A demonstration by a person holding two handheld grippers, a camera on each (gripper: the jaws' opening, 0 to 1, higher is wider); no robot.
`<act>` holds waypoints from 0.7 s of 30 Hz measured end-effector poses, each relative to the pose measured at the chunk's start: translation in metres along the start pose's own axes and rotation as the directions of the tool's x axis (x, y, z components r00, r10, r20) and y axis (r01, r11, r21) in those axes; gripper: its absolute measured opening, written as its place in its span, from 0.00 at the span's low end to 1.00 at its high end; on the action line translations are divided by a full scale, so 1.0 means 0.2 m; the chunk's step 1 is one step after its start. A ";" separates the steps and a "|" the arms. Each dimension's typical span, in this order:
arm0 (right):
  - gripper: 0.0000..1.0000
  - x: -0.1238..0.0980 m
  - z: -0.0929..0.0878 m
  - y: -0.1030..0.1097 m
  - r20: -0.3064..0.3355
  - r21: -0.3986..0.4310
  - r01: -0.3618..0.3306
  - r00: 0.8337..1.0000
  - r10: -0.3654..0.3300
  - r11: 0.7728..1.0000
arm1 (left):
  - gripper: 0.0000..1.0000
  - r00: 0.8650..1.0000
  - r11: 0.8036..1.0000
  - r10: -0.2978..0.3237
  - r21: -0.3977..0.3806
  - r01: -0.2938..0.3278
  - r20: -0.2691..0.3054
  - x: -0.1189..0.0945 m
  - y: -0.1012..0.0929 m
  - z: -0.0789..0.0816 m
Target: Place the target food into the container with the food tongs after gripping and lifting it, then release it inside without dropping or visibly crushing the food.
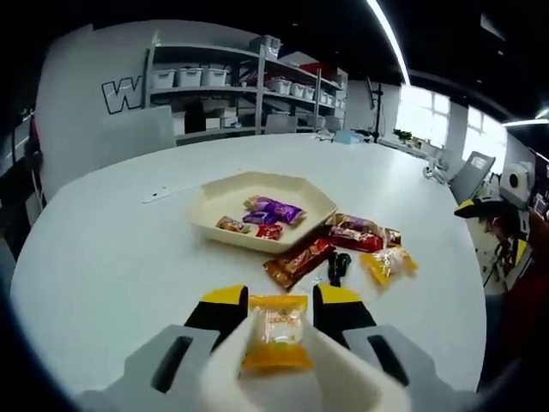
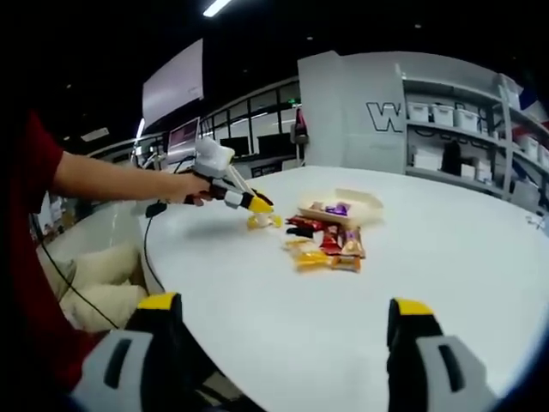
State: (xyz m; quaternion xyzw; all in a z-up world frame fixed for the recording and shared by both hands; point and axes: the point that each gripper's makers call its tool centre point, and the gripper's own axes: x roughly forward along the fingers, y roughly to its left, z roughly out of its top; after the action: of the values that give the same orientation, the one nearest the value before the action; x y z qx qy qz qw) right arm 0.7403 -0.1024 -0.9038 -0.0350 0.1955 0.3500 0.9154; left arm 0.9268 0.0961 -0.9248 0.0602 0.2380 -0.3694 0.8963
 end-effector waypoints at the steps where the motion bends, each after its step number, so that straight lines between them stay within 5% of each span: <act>1: 0.99 0.00 0.00 0.00 0.000 0.000 0.001 1.000 -0.001 1.000 | 0.28 1.000 1.000 -0.002 0.008 0.002 0.001 0.00 -0.01 0.00; 19: 0.99 0.00 0.05 -0.03 0.042 -0.006 0.013 0.999 -0.013 1.000 | 0.22 0.999 0.997 0.031 0.069 -0.029 -0.023 0.01 -0.01 -0.01; 20: 0.99 0.00 0.05 -0.03 0.042 -0.005 0.013 0.999 -0.013 1.000 | 0.21 0.999 0.999 0.037 0.019 -0.036 -0.022 0.00 0.01 0.00; 21: 0.99 0.00 0.05 -0.03 0.042 -0.006 0.015 0.999 -0.015 1.000 | 0.20 0.996 0.990 0.076 -0.118 -0.081 -0.042 -0.01 0.04 -0.01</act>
State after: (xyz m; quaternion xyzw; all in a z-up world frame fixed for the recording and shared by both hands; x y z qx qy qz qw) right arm 0.7481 -0.1051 -0.8947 -0.0320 0.1749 0.3445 0.9218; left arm 0.9307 0.1030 -0.9258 0.0225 0.2740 -0.3177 0.9075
